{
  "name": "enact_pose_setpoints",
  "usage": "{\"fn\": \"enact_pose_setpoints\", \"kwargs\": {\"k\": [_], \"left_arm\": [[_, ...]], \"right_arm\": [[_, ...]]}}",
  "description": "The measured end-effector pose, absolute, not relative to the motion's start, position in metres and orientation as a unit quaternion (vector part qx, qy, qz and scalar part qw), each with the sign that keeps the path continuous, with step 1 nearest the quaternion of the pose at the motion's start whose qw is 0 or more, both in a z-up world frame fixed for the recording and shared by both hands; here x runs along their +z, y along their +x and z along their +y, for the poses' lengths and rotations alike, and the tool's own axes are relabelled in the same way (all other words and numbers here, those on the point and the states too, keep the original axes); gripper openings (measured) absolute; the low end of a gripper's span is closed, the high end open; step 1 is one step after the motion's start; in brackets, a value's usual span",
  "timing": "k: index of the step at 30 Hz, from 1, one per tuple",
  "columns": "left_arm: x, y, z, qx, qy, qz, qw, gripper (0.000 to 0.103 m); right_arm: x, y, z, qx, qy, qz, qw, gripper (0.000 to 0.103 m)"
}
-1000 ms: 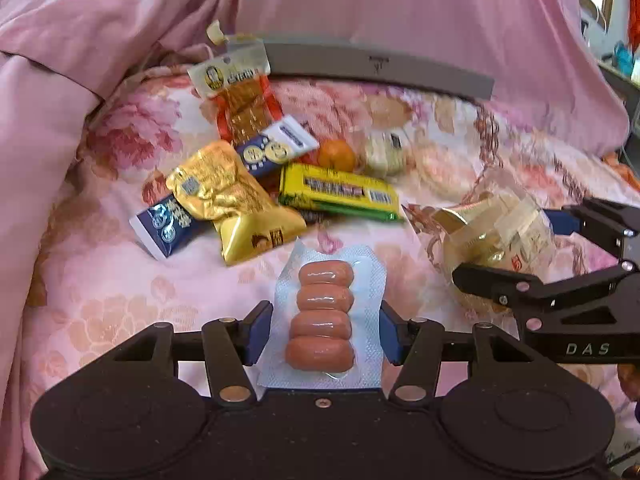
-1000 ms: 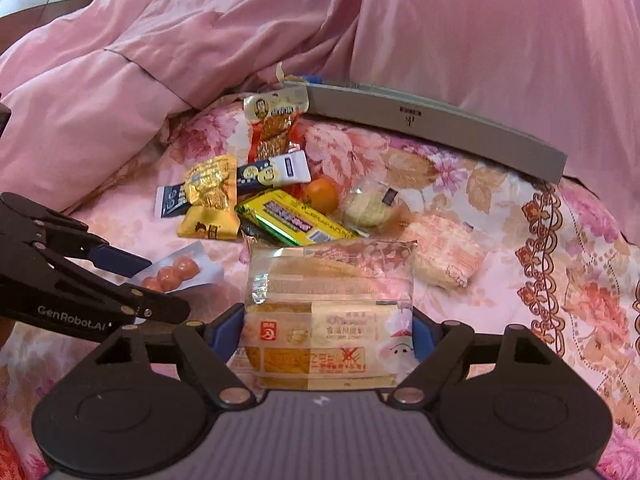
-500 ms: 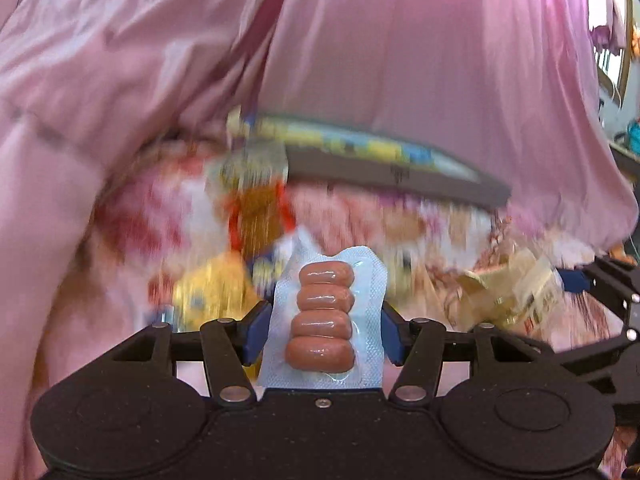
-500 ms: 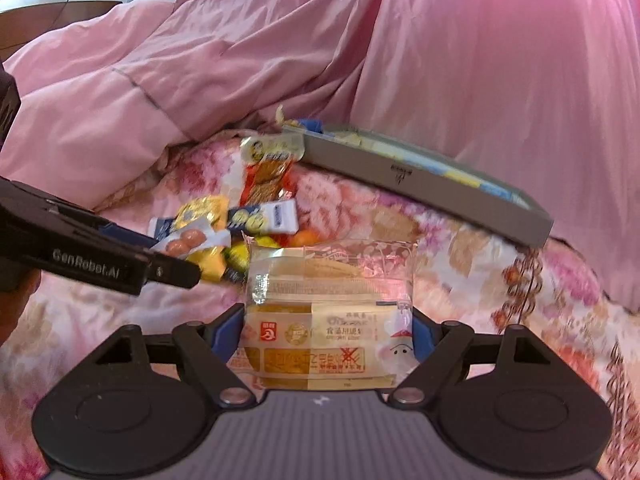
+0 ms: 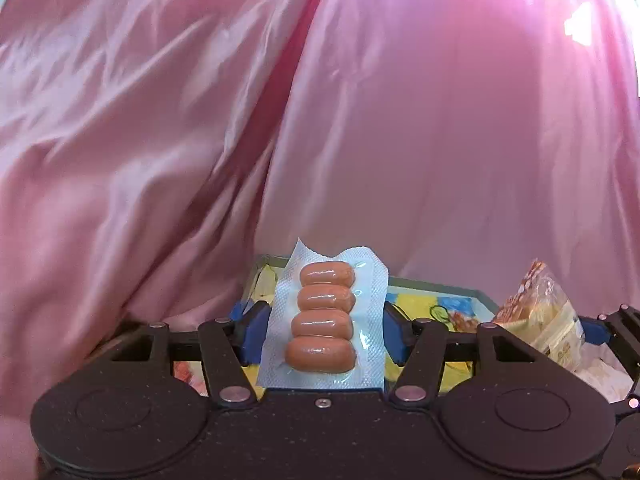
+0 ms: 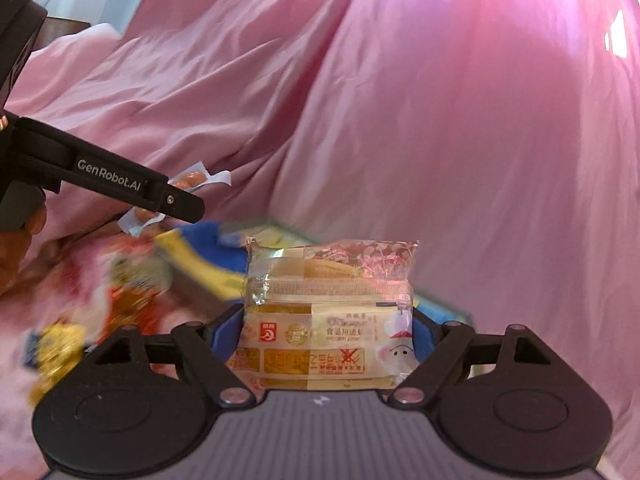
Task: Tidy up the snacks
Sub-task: 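Carry the sausage pack and bread bun into the grey tray and release both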
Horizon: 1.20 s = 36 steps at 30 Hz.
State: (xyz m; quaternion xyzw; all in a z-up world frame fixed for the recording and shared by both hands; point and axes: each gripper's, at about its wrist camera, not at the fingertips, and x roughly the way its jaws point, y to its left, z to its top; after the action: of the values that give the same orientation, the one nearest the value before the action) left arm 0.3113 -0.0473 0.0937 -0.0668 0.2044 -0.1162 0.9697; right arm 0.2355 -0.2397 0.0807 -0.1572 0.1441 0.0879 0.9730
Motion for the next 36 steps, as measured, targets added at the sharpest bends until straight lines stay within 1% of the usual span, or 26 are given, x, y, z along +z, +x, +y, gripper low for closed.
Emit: {"fn": "enact_pose_setpoints", "kwargs": {"k": [4,8,16,17,18,19,20,21,22,24,25,26,27,33,36], "left_arm": [[0.082,0.345,-0.057,-0.109,-0.076,0.232,0.964,0.060],[0.066,0.368,-0.066,-0.099,-0.087,0.270,0.954,0.061],[0.044,0.386,-0.082,-0.084,-0.082,0.330,0.937,0.063],[0.045,0.385,-0.083,-0.086,-0.082,0.328,0.937,0.067],[0.047,0.382,-0.082,-0.087,-0.082,0.325,0.938,0.073],[0.051,0.379,-0.083,-0.085,-0.083,0.320,0.940,0.075],[0.052,0.381,-0.080,-0.085,-0.083,0.315,0.942,0.081],[0.056,0.379,-0.080,-0.084,-0.084,0.308,0.944,0.085],[0.059,0.376,-0.079,-0.084,-0.085,0.301,0.946,0.086],[0.070,0.365,-0.077,-0.082,-0.088,0.287,0.950,0.088],[0.075,0.359,-0.077,-0.084,-0.089,0.281,0.952,0.091],[0.081,0.352,-0.074,-0.082,-0.091,0.271,0.955,0.097],[0.087,0.345,-0.072,-0.076,-0.093,0.260,0.958,0.100],[0.118,0.294,-0.057,-0.067,-0.102,0.211,0.970,0.102],[0.129,0.266,-0.049,-0.058,-0.103,0.195,0.974,0.102]], "right_arm": [[0.080,0.274,-0.239,0.076,-0.166,0.142,0.973,0.085],[0.067,0.302,-0.240,0.071,-0.156,0.162,0.972,0.085],[0.042,0.328,-0.253,0.063,-0.115,0.204,0.970,0.086],[0.040,0.330,-0.256,0.062,-0.105,0.205,0.971,0.086],[0.039,0.331,-0.259,0.063,-0.095,0.204,0.972,0.087],[0.039,0.333,-0.262,0.065,-0.086,0.205,0.973,0.089],[0.040,0.333,-0.264,0.062,-0.082,0.203,0.974,0.090],[0.041,0.331,-0.266,0.059,-0.079,0.198,0.975,0.094],[0.045,0.328,-0.270,0.057,-0.076,0.188,0.978,0.099],[0.052,0.321,-0.274,0.058,-0.068,0.168,0.982,0.101],[0.056,0.317,-0.276,0.059,-0.062,0.160,0.983,0.102],[0.059,0.312,-0.278,0.058,-0.056,0.154,0.985,0.103],[0.063,0.306,-0.280,0.057,-0.050,0.145,0.987,0.103],[0.088,0.257,-0.276,0.057,-0.043,0.088,0.994,0.103],[0.099,0.235,-0.273,0.054,-0.037,0.080,0.995,0.103]]}}
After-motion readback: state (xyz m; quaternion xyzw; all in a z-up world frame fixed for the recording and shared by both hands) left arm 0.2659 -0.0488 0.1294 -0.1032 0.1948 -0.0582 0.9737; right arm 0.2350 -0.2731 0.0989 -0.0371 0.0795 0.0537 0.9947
